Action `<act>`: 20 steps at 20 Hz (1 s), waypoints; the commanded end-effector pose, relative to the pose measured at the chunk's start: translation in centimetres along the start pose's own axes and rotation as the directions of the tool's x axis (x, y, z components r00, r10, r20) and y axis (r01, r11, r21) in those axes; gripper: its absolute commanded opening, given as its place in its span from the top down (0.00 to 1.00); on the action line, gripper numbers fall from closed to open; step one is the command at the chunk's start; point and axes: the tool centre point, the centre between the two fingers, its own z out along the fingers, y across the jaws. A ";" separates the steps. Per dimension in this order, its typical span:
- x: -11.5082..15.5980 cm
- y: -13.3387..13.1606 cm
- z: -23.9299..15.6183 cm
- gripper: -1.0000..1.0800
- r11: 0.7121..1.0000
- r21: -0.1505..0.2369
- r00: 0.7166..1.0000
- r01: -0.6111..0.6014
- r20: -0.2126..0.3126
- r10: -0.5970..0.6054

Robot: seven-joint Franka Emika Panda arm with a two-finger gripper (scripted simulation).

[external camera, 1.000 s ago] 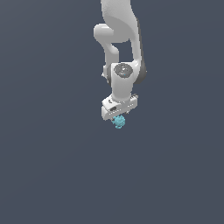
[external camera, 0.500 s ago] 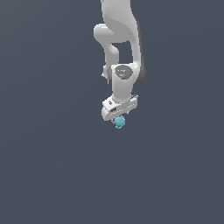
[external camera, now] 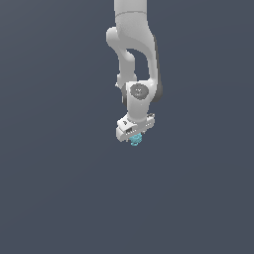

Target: Pick up the object and move it to a goal position.

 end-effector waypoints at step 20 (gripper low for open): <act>0.3 -1.7 0.2 1.00 1.000 -0.001 1.000 0.000 -0.001 0.000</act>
